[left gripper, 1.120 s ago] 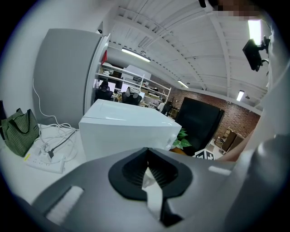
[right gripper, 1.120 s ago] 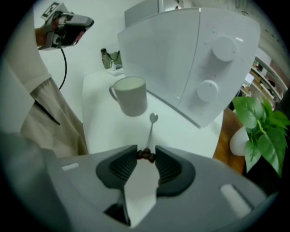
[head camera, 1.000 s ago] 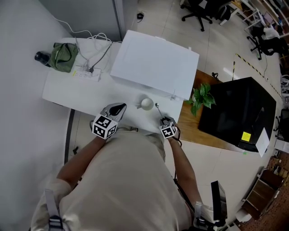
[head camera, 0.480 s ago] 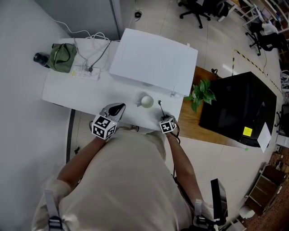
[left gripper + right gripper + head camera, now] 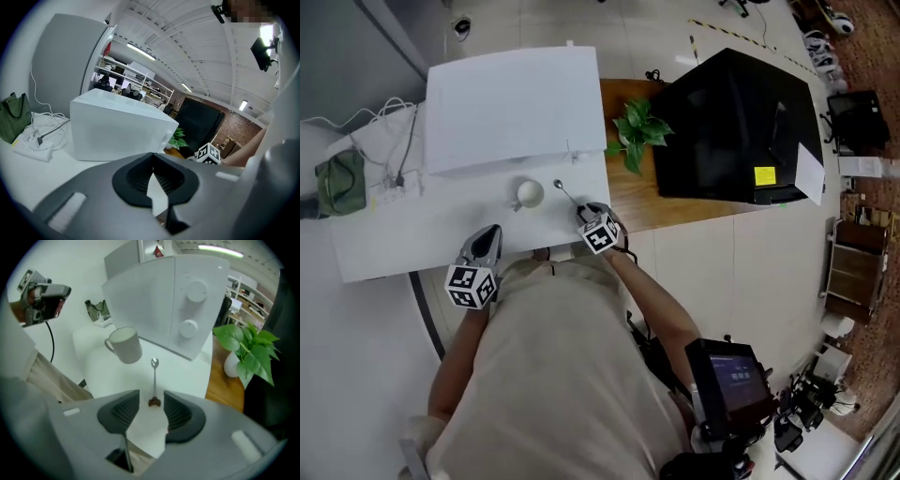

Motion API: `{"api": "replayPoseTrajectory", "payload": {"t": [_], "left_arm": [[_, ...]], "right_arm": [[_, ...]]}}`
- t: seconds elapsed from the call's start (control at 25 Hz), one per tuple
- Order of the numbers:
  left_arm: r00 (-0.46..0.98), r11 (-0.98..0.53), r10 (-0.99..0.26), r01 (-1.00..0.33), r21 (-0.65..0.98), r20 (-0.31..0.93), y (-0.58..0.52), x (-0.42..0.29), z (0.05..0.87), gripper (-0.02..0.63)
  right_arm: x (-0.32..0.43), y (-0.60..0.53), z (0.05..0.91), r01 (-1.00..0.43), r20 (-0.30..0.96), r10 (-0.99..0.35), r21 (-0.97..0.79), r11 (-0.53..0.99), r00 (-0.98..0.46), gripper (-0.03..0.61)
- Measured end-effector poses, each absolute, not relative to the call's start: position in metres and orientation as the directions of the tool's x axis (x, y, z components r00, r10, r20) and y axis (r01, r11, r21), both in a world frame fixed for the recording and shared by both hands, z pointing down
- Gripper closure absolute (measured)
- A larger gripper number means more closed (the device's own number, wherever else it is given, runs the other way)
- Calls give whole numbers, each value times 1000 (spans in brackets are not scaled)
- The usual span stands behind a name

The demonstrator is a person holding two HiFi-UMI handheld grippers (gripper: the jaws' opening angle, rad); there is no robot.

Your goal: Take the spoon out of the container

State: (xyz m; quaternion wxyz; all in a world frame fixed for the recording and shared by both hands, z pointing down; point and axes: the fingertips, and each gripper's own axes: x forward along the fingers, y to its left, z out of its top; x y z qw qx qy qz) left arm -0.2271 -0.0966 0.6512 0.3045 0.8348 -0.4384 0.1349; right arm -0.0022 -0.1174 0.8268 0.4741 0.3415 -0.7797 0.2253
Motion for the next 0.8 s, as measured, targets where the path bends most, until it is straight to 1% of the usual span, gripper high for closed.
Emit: {"api": "replayPoseTrajectory", "payload": {"t": [0.24, 0.36, 0.44, 0.6, 0.8], "left_arm": [[573, -406, -671, -815, 414, 471, -99, -206, 651, 624], [580, -425, -673, -811, 401, 460, -98, -188, 646, 624], [570, -427, -682, -819, 383, 458, -94, -179, 643, 624], [520, -375, -715, -850, 370, 468, -73, -164, 640, 624], [470, -338, -754, -877, 343, 459, -43, -127, 619, 624]], "right_arm": [[-16, -116, 784, -720, 843, -358, -48, 693, -401, 416], [-17, -117, 765, -691, 807, -388, -33, 722, -444, 416], [-12, -118, 754, -690, 782, -409, -37, 723, -471, 430], [1, -108, 726, -696, 721, -439, -82, 714, -535, 439], [31, -82, 690, -646, 671, -445, -66, 761, -593, 443]]}}
